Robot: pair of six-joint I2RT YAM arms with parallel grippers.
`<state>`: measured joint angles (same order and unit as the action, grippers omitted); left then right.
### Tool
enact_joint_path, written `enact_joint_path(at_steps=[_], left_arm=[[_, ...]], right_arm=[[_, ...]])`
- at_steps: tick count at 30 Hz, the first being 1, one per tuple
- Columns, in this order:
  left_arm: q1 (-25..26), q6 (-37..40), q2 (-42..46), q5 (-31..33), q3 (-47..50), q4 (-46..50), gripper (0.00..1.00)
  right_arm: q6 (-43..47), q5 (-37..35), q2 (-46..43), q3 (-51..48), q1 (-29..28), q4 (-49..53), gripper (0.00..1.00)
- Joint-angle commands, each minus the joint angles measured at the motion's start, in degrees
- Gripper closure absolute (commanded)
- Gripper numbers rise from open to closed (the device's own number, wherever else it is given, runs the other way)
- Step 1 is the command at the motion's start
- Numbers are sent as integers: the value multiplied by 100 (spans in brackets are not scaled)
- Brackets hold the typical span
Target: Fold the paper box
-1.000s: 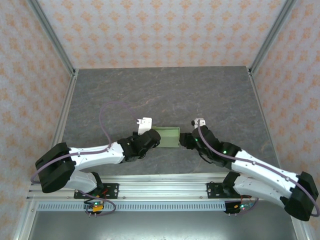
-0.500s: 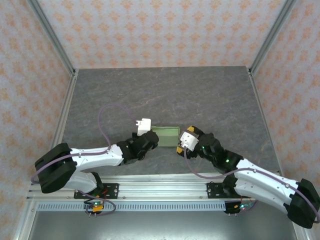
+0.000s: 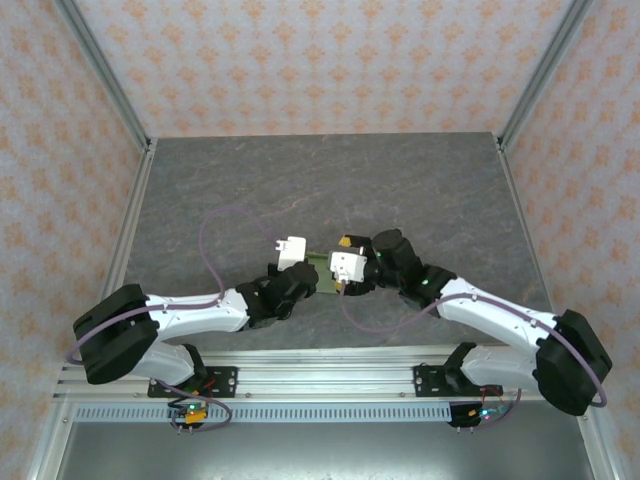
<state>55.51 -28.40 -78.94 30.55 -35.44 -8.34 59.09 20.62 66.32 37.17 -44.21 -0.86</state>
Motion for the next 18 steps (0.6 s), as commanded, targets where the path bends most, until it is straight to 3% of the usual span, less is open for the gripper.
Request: enact_joint_path(at_steps=[1, 8, 13, 18], left_arm=[[19, 54, -80, 10, 207, 89, 98], [16, 117, 146, -24, 495, -82, 93], [7, 224, 617, -151, 635, -68, 70], [3, 333, 1516, -481, 721, 135, 43]], right_arm=[[130, 216, 312, 97, 17, -73, 21], [160, -170, 843, -268, -49, -1112, 43], [391, -383, 873, -535, -149, -1458, 55], [477, -526, 994, -809, -185, -1775, 59]])
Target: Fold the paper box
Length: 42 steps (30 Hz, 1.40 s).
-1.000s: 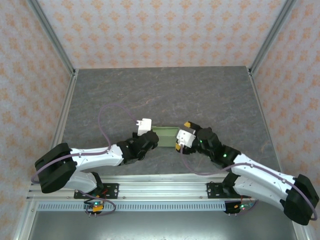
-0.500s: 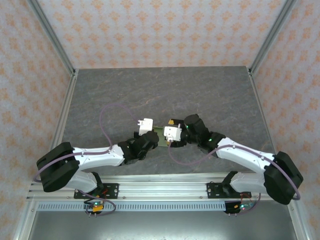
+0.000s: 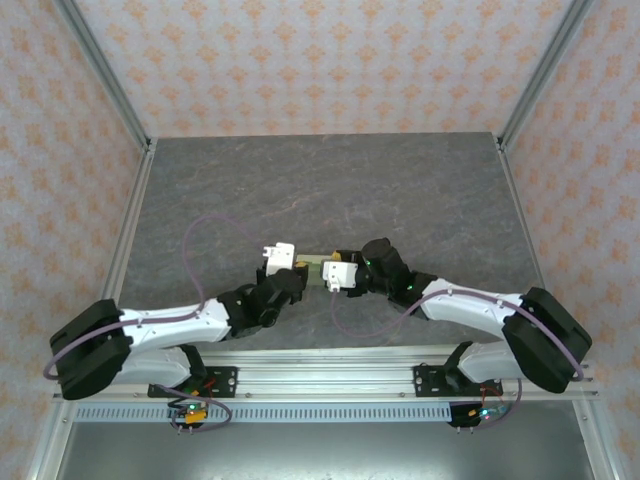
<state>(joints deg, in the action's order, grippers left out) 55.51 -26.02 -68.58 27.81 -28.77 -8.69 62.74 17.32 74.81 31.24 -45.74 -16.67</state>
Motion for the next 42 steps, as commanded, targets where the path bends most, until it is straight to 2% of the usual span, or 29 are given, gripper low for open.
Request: enact_joint_path(at_steps=[1, 3, 6, 8, 10, 14, 16, 21, 24, 27, 30, 32, 36, 38, 40, 42], left_arm=[[-4, 99, 708, -267, 89, 219, 38], [-61, 105, 1101, -409, 109, 381, 30], [-298, 81, 1532, -862, 44, 582, 24], [-582, -216, 1574, -1109, -133, 875, 17], [-891, -258, 1372, -1440, -387, 1138, 16], [-1320, -223, 648, -2224, -722, 1111, 16], [-1438, -359, 240, -2408, -847, 1019, 16], [-1495, -397, -641, -2364, -938, 786, 19], [-1491, -586, -1074, -2285, -596, 342, 27], [-1505, -1010, -1275, -2269, -45, -327, 31], [-1502, -1178, -1426, -2279, 0, -298, 31], [-1501, -1159, -1483, -2283, -42, -235, 31], [-1490, -1195, -1393, -2198, 43, -300, 31], [-1490, -1171, -1324, -2152, 56, -280, 31], [-1491, -1127, -1270, -2128, 39, -185, 31], [-1495, -1091, -1233, -2115, 21, -78, 31]], right_arm=[[110, -223, 188, -256, -37, -230, 59], [120, -263, 248, -301, -41, -266, 59], [140, -324, 282, -338, -67, -271, 59], [137, -351, 280, -377, -89, -276, 59], [116, -361, 257, -412, -93, -276, 59], [114, -370, 253, -461, -93, -202, 59], [95, -360, 235, -482, -93, -173, 59], [61, -370, 209, -501, -89, -175, 58], [-43, -369, 172, -506, -87, -242, 55], [-233, -216, -37, -454, -33, -220, 51], [-538, 257, -511, -426, 98, -138, 46], [-709, 912, -929, -373, 277, 80, 40], [-782, 1900, -1292, -122, 639, 557, 39], [-826, 2131, -1199, 44, 827, 676, 39], [-671, 2276, -1016, 286, 970, 1203, 41], [-460, 2073, -772, 391, 1029, 1667, 45]])
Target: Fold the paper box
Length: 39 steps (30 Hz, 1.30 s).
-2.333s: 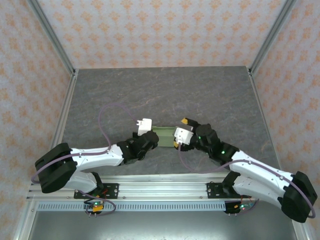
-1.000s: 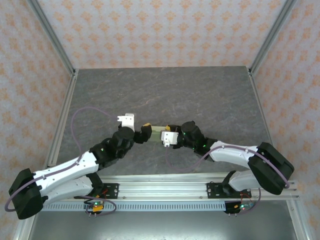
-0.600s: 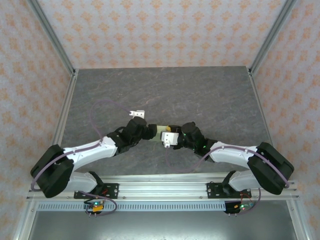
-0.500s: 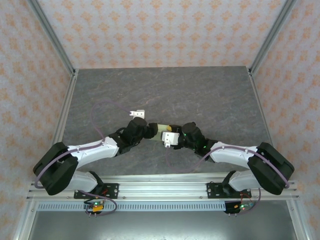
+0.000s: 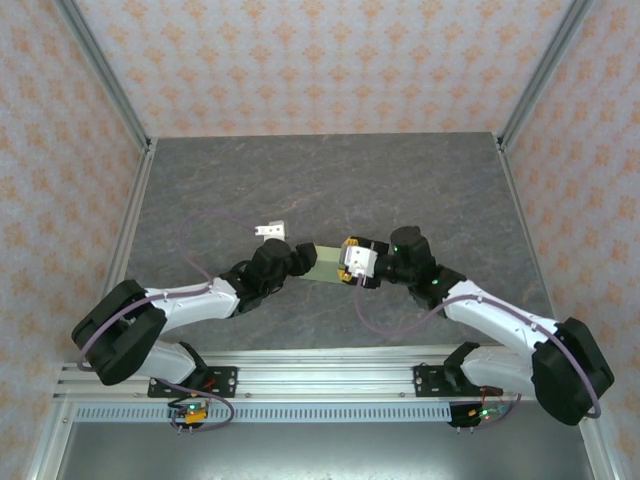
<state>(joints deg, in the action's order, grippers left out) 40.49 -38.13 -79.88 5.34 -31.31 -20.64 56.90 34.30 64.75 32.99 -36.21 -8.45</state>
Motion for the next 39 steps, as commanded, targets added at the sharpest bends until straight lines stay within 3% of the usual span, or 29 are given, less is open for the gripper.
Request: enact_joint_path(at_steps=[1, 8, 16, 24, 32, 39], left_arm=[[3, 122, -83, 139, 279, 1145, 31], [4, 119, -47, 160, 345, 1150, 30], [10, 124, 4, 243, 326, 1221, 30], [8, 222, 129, 215, 337, 1264, 28], [6, 308, 0, 162, 85, 1513, 28], [5, 256, -101, 92, 40, 1421, 28]], right_arm=[[163, 218, 275, 136, 97, 914, 45], [211, -439, 79, -746, 338, 736, 42], [238, 238, -590, -287, 355, 882, 39], [489, 151, 427, -555, 344, 1026, 41], [438, 141, -747, -486, 304, 773, 33], [566, 847, 251, 279, 208, 694, 35]])
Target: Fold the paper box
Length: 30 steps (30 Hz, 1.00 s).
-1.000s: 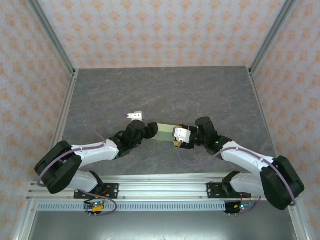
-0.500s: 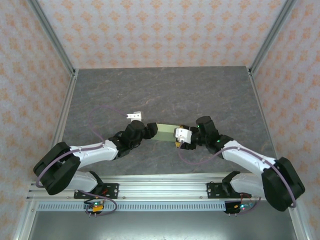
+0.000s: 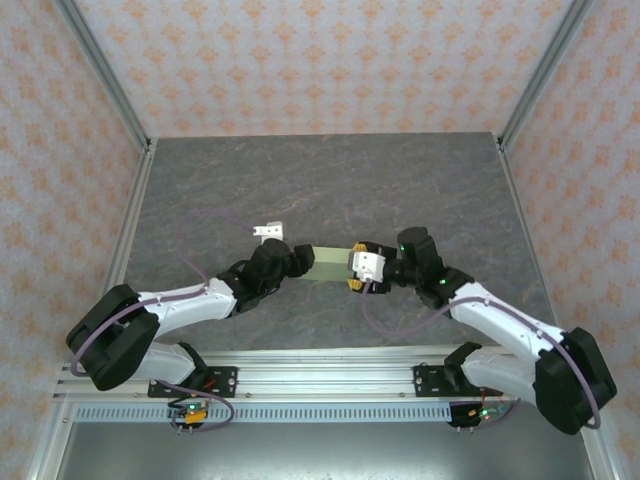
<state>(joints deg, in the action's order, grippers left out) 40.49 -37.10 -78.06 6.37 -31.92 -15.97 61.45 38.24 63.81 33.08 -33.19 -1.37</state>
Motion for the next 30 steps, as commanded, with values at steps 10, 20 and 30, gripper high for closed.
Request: enact_joint_path(at_steps=[10, 20, 30], left_arm=[[2, 240, 589, -81, -145, 1508, 24], [2, 357, 1763, 42, 200, 1705, 23], [-6, 501, 375, 170, 459, 1144, 27]], right_arm=[[393, -18, 1345, -3, -106, 81, 37], [431, -31, 1574, 126, -96, 280, 37], [434, 75, 1369, 233, -96, 542, 37]])
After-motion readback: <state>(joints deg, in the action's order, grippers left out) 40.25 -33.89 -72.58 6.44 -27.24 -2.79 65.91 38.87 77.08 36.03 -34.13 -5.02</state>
